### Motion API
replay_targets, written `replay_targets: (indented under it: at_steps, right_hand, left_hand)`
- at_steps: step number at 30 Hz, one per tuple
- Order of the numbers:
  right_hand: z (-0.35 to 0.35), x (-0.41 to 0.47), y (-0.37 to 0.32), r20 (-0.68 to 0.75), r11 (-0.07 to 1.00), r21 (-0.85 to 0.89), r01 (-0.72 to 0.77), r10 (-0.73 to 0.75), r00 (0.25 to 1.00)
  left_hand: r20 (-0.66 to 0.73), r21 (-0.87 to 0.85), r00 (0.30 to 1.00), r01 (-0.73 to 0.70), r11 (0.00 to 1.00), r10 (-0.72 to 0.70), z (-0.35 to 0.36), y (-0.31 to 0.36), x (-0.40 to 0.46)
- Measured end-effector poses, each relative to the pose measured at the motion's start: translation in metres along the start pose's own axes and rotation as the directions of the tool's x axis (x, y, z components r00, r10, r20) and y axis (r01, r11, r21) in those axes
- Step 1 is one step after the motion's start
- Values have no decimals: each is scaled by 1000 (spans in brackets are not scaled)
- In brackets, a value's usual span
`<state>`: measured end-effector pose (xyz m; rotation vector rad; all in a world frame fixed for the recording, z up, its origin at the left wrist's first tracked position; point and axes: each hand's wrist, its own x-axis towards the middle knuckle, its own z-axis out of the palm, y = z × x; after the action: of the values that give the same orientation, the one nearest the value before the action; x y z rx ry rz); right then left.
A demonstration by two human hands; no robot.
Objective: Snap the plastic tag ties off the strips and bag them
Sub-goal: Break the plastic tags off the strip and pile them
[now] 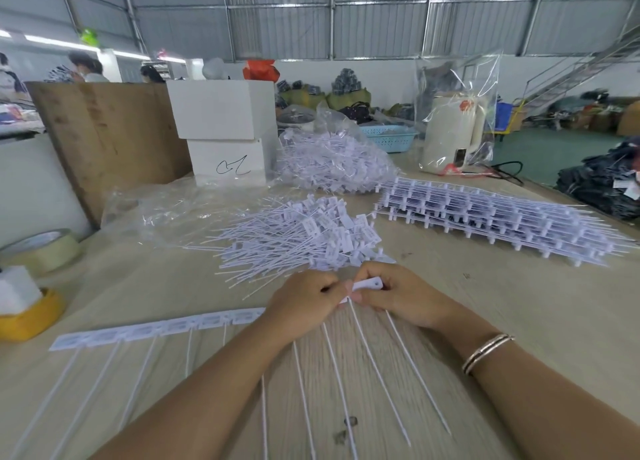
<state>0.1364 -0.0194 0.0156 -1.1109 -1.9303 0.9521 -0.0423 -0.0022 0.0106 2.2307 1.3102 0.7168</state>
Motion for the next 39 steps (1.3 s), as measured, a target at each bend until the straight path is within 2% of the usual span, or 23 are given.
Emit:
replay_targets:
  at_steps: [4, 10, 29, 34, 39]
  right_hand:
    - [2, 1, 2, -79, 998, 4, 63, -63, 995]
    - [6, 4, 1, -154, 982, 107, 158, -141, 978]
    - [15, 3, -7, -295, 927, 283, 245, -159, 942]
    - [23, 3, -14, -354, 859, 408, 310, -164, 921]
    - [20, 5, -12, -359, 908, 342, 243, -113, 927]
  left_hand:
    - [-4, -183, 1000, 18, 983, -19, -4, 2, -2]
    - [-24, -395, 997, 52, 917, -67, -7, 7, -4]
    - [-69, -491, 997, -1, 871, -37, -15, 12, -9]
    - [-66, -621, 990, 60, 781, -128, -14, 16, -6]
    - [-116, -544, 988, 23, 839, -102, -12, 14, -7]
